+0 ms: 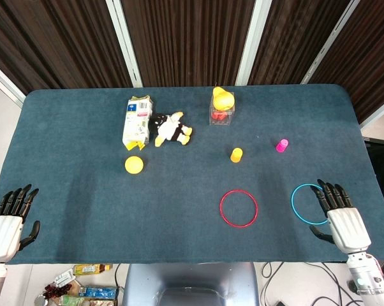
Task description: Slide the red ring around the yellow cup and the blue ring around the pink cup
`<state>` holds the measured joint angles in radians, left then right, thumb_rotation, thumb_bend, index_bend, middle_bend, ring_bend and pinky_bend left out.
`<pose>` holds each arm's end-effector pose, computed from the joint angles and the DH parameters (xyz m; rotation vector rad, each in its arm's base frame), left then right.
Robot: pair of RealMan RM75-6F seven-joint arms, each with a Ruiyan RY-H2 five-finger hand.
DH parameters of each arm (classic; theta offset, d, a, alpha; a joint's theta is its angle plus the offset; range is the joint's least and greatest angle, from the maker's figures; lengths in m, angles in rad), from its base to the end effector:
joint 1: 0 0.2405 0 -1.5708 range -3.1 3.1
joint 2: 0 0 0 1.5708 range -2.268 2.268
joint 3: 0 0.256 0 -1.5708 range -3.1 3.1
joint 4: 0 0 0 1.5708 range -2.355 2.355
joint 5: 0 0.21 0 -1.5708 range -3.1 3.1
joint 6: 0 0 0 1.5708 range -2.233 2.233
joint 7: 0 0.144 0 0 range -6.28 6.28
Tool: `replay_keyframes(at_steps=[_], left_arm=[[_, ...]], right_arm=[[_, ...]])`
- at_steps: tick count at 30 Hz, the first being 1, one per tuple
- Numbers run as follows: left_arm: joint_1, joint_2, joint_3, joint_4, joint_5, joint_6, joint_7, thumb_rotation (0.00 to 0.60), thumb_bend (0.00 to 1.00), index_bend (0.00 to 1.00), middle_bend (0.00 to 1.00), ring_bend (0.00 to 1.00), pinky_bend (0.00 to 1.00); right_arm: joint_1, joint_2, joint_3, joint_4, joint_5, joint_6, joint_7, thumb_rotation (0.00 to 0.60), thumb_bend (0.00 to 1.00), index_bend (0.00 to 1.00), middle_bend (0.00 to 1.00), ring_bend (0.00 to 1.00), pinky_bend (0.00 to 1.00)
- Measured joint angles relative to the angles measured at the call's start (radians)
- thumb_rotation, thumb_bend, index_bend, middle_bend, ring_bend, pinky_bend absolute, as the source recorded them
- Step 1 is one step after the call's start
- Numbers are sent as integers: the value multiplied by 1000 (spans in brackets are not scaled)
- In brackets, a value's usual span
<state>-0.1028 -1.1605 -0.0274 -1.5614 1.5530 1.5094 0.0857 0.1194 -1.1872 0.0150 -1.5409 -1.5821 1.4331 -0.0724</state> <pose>-0.3076 0.1822 0.1475 -1.4651 -0.7941 -0.8770 -0.3077 -0.1840 0.1273 1.5474 -0.8473 0.8612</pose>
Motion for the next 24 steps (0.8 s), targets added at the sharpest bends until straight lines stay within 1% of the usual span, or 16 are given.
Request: replay_keyframes(at_steps=[5, 8, 9, 12, 13, 16, 18, 21, 24], left_arm=[[-6, 5, -3, -9, -8, -12, -2, 600, 471, 0, 0, 0, 81], [-7, 8, -3, -11, -9, -14, -6, 600, 471, 0, 0, 0, 81], [-7, 8, -3, -11, -8, -14, -7, 600, 471, 0, 0, 0, 81], [-7, 11, -2, -13, -7, -15, -15, 600, 471, 0, 0, 0, 81], [-8, 12, -1, -13, -6, -16, -19, 600, 471, 0, 0, 0, 82], [-11, 20, 4, -14, 1, -24, -38, 600, 471, 0, 0, 0, 82], [-14, 25, 9, -13, 9, -29, -52, 600, 473, 0, 0, 0, 81], [-15, 32, 15, -12, 18, -30, -68, 600, 473, 0, 0, 0, 81], [-13, 39, 16, -11, 22, -25, -88, 600, 472, 0, 0, 0, 82]], right_arm=[[11, -9, -11, 8, -15, -19, -1, 600, 288, 0, 0, 0, 0], [21, -19, -22, 16, -34, -33, 10, 600, 288, 27, 0, 0, 0], [22, -21, -24, 18, -37, -34, 12, 600, 288, 46, 0, 0, 0], [31, -30, -30, 24, -54, -42, 18, 600, 288, 176, 0, 0, 0], [38, -36, -34, 28, -66, -50, 21, 600, 288, 205, 0, 0, 0], [78, -68, -45, 41, -95, -114, 16, 600, 288, 299, 0, 0, 0], [116, -101, -50, 54, -106, -182, 8, 600, 289, 352, 0, 0, 0], [174, -162, -54, 76, -112, -278, -5, 600, 290, 391, 0, 0, 0], [221, -222, -53, 98, -109, -334, -25, 600, 299, 430, 0, 0, 0]])
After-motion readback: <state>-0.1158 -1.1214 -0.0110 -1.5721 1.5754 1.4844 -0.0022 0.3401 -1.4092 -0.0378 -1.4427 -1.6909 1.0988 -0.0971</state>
